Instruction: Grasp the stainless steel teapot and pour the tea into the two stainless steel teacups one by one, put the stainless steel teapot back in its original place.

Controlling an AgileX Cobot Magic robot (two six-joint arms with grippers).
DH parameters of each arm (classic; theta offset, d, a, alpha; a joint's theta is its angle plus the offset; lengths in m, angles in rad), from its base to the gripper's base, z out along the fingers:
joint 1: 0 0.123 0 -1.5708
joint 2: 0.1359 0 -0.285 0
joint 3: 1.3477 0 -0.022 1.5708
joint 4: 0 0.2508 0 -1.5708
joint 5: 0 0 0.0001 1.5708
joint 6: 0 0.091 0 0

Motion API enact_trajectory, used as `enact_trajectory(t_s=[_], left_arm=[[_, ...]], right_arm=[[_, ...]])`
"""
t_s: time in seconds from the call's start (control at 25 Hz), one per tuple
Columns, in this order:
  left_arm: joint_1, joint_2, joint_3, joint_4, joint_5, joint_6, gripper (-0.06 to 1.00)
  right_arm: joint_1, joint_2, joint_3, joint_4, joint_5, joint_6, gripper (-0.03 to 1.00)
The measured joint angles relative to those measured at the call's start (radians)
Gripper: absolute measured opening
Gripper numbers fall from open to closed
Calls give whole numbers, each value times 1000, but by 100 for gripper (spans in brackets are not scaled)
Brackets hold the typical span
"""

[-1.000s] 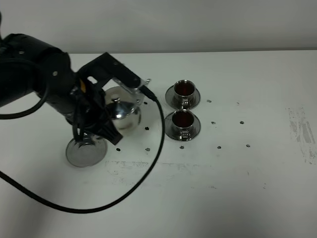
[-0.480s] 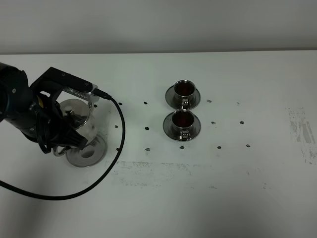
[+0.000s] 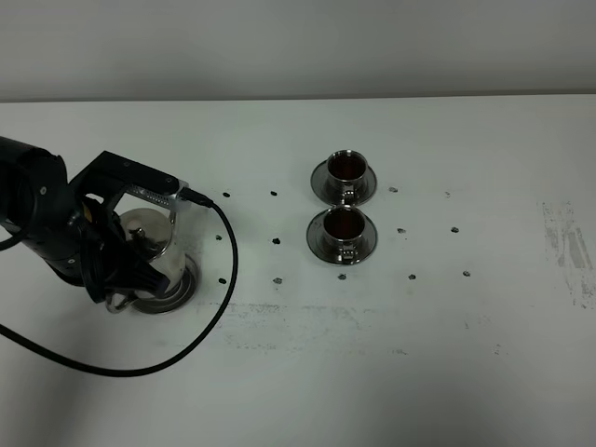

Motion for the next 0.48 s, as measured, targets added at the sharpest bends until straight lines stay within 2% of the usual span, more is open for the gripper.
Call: enact_trajectory(t_s=[0.48], left_arm=[[0, 59, 0, -1, -50, 0, 20]], right_arm=[[0, 0, 0, 0, 0, 0, 28]])
